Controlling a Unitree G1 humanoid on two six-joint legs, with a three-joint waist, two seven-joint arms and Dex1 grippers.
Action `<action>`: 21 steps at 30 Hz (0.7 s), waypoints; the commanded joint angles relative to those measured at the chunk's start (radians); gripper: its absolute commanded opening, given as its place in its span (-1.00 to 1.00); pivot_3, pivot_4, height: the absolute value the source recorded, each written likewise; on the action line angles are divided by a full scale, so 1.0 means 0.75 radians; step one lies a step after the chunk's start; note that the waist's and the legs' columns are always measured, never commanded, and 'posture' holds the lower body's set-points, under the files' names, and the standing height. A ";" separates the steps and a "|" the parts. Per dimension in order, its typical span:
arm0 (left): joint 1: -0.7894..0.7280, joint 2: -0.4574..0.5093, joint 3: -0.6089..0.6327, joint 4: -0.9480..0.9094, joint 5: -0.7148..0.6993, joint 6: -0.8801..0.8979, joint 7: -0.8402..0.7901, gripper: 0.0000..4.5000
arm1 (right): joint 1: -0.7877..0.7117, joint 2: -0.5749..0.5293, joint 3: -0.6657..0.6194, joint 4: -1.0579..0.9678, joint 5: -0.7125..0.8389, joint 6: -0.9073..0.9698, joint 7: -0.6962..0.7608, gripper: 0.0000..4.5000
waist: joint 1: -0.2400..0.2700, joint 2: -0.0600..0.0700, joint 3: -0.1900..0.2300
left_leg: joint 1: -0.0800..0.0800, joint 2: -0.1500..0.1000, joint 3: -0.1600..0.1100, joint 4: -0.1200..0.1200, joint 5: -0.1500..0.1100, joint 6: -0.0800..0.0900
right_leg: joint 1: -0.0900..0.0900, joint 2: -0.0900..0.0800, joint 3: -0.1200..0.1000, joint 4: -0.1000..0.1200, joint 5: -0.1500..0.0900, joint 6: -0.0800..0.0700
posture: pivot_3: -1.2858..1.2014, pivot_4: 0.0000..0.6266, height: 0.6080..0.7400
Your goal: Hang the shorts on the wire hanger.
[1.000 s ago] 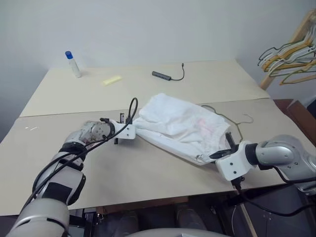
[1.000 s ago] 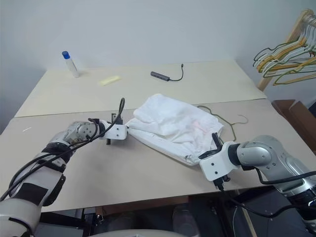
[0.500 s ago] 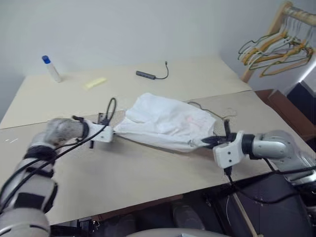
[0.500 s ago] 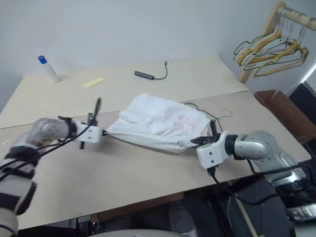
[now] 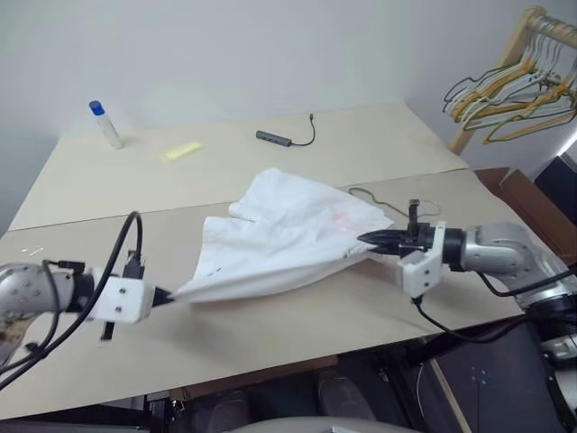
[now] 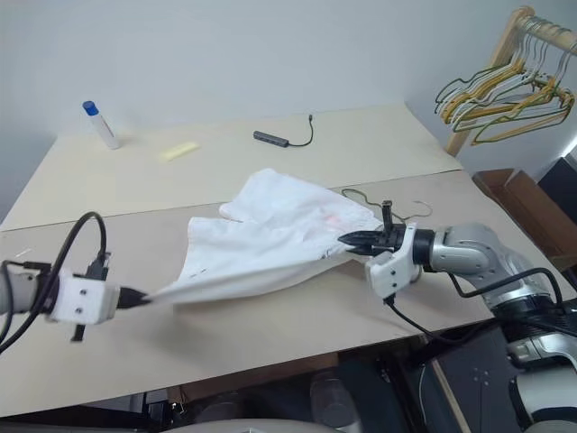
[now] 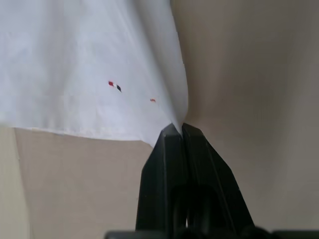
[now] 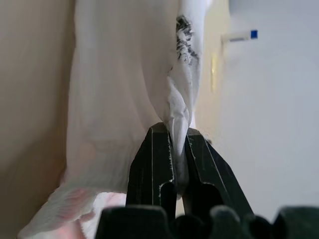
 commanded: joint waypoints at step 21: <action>-0.322 -0.157 0.047 0.087 -0.028 0.317 0.016 -0.99 | -0.116 0.084 -0.041 0.171 -0.322 0.221 -0.176 -1.00 | 0.050 -0.001 0.003 | 0.043 0.000 0.017 -0.010 -0.002 0.000 | 0.040 0.005 0.000 -0.010 -0.013 0.002 | -0.03 -1.00 1.00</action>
